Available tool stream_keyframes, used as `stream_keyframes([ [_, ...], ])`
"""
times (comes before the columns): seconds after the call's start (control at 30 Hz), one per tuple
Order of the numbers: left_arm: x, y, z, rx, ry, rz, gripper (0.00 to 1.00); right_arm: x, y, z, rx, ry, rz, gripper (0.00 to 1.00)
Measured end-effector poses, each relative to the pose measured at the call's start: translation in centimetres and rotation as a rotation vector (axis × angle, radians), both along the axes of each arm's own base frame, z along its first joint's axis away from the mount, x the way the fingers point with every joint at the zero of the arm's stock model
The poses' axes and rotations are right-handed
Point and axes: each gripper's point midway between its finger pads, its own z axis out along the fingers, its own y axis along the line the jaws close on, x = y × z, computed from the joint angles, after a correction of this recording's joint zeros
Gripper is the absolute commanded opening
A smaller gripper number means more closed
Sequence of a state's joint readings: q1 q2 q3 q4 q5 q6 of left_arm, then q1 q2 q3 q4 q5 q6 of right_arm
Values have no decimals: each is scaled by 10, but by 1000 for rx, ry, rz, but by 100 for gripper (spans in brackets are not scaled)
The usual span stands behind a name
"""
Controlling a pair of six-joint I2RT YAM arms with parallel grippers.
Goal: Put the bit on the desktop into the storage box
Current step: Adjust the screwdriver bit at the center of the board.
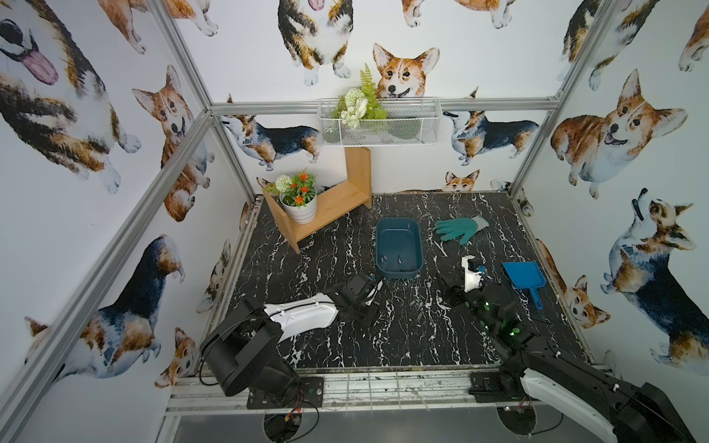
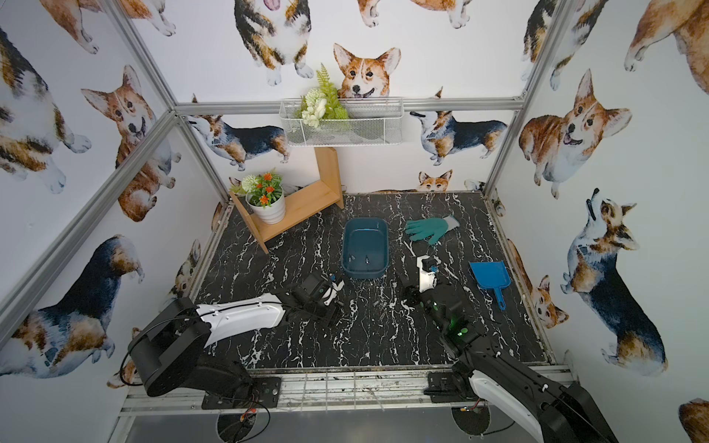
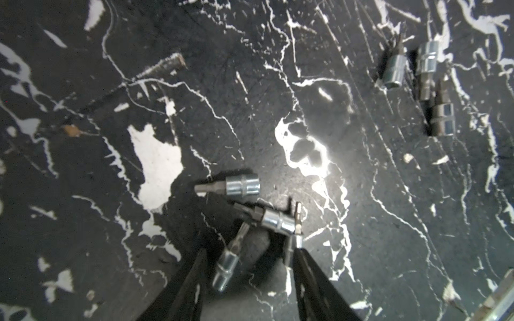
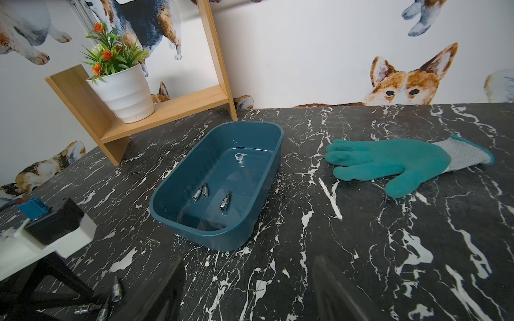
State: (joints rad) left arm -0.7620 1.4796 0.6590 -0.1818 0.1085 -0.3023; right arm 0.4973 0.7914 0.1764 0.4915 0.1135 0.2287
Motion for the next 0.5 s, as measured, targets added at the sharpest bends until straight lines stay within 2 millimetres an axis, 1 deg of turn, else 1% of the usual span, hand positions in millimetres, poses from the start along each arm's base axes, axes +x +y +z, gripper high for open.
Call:
stream_keyframes([
  [0.27,-3,1,0,-4,-11,15,46,0,-1,-1,-2,0,-7,78],
  [0.5,-1,2,-1,19,-25,31,42,0,-2,-1,-2,0,-10,78],
])
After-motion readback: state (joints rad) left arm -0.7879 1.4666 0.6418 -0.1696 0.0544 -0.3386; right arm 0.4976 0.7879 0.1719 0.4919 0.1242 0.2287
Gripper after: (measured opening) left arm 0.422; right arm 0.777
